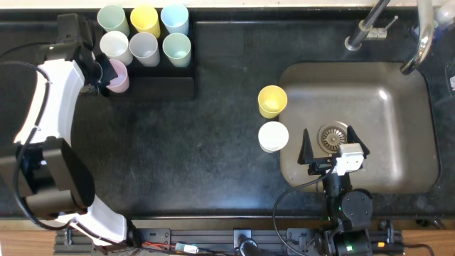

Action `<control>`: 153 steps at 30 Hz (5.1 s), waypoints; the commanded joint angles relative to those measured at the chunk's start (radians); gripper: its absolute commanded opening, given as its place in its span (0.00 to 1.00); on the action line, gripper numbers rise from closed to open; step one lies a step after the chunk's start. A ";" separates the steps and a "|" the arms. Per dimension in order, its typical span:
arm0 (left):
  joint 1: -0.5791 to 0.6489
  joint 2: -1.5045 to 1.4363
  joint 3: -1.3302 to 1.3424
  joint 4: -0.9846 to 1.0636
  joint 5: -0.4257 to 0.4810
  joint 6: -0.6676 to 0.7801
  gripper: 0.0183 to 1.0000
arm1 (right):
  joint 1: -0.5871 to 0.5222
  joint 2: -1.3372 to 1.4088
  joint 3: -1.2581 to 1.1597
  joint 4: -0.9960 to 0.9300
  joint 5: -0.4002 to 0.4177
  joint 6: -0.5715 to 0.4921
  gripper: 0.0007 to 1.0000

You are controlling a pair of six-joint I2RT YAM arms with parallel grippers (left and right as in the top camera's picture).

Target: Store Cups

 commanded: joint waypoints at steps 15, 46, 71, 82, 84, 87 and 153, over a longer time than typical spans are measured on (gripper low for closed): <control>0.006 -0.049 0.007 -0.003 0.010 -0.008 0.54 | -0.001 -0.006 -0.013 0.005 0.003 -0.004 1.00; -0.849 0.301 0.832 -0.531 0.031 -0.458 0.91 | -0.001 -0.006 -0.013 0.005 0.003 -0.004 1.00; -0.921 0.535 0.822 -0.476 0.103 -0.457 0.20 | -0.001 -0.006 -0.013 0.005 0.003 -0.004 1.00; -0.921 0.539 0.811 -0.447 0.089 -0.457 0.02 | -0.001 -0.006 -0.013 0.005 0.003 -0.004 1.00; -0.921 0.534 0.812 -0.448 0.088 -0.457 0.02 | -0.001 -0.006 -0.013 0.005 0.003 -0.004 1.00; -0.918 0.484 0.812 -0.456 0.051 -0.454 0.02 | -0.001 -0.006 -0.013 0.005 0.003 -0.004 1.00; -0.214 -0.005 0.118 -0.286 0.056 -1.213 0.02 | -0.001 -0.006 -0.013 0.005 0.003 -0.004 1.00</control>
